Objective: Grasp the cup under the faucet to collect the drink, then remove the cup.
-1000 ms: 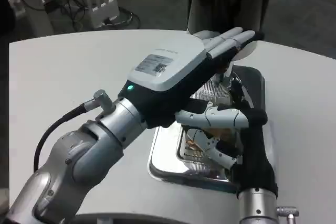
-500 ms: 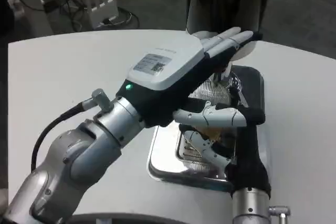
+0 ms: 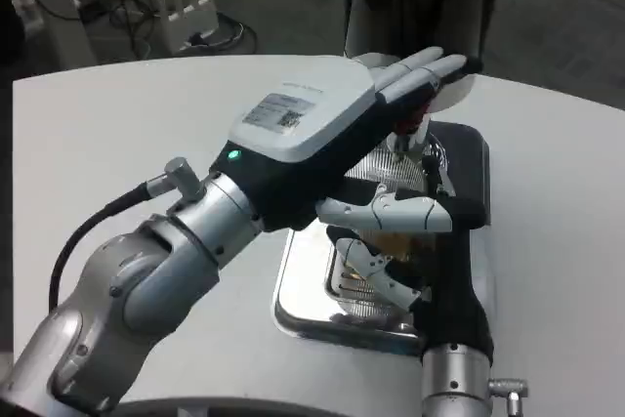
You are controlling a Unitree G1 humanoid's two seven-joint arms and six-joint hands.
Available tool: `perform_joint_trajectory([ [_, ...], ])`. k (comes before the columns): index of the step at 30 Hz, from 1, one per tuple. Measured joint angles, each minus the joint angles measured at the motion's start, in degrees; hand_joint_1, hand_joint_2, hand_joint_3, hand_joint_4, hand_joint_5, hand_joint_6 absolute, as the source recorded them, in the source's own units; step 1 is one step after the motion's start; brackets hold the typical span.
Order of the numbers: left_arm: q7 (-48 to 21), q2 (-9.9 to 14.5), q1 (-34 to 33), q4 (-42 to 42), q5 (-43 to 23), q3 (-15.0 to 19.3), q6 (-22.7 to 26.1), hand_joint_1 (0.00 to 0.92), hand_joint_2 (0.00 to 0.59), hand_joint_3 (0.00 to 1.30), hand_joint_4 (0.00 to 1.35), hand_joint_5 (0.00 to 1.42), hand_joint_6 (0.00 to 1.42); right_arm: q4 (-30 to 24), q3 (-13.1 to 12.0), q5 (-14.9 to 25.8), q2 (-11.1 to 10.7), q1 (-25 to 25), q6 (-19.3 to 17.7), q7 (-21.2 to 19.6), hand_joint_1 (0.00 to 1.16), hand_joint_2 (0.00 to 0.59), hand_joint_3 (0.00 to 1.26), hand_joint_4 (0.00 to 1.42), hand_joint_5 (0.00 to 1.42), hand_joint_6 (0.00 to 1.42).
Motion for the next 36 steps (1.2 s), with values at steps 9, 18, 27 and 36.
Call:
perform_joint_trajectory([
  [9,0.0,0.7,-0.3,0.1,0.0,0.0,-0.4,0.0,0.11,0.13,0.12,0.21,0.12,1.3,0.2,-0.9,0.0,-0.7,-0.3,-1.9,0.82,0.163,0.12,0.16,0.2,0.24],
  [18,0.0,1.3,-0.3,0.1,-0.1,0.1,-0.5,0.0,0.11,0.13,0.12,0.21,0.12,3.1,0.4,-1.9,-0.1,-1.9,-0.3,-3.5,0.82,0.163,0.14,0.19,0.24,0.28],
  [27,0.0,2.1,-0.4,0.1,0.6,0.1,-1.5,0.0,0.11,0.15,0.14,0.22,0.12,2.6,0.4,-1.9,-0.1,-1.9,0.1,-3.5,0.82,0.166,0.14,0.19,0.25,0.28],
  [36,0.0,2.4,-0.4,0.1,0.8,0.3,-1.9,0.0,0.112,0.16,0.14,0.22,0.12,3.0,0.9,-2.9,-0.1,-2.1,0.1,-6.4,0.85,0.168,0.19,0.25,0.32,0.33],
])
